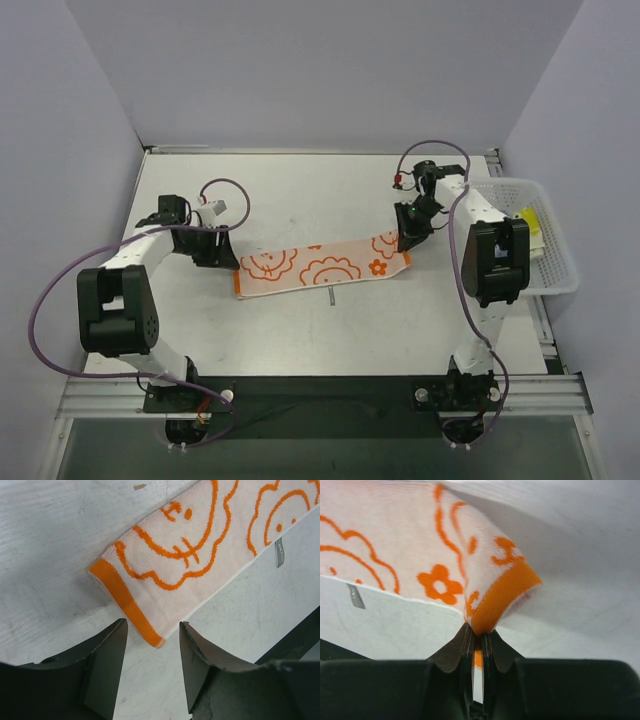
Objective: Roll the towels
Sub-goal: Fold the towel
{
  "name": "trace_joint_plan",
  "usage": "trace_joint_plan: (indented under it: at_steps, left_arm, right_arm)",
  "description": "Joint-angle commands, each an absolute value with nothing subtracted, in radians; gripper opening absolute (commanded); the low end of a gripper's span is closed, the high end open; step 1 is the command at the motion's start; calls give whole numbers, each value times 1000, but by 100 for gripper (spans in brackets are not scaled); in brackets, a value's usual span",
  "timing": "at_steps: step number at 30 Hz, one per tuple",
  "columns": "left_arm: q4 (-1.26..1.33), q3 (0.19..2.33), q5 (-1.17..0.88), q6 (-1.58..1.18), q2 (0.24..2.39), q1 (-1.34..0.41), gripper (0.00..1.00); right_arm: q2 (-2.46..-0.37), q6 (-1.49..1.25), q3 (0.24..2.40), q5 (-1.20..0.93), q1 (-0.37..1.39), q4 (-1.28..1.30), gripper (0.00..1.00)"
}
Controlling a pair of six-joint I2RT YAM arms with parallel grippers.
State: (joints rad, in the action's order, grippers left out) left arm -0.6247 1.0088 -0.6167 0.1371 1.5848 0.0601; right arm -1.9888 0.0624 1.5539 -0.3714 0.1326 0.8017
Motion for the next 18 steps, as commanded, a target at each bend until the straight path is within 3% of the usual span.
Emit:
trace_joint_plan:
  at_steps: [1,11,18]
  left_arm:
    - [-595,1058,-683,112,1649,52,56]
    - [-587,1103,-724,75,1759,9,32]
    - [-586,1089,-675,77,1784,-21,28]
  right_arm:
    - [-1967,72,1597,-420,210,876,0]
    - [-2048,18,1732,-520,400,877,0]
    - [-2111,0,1795,-545,486,877,0]
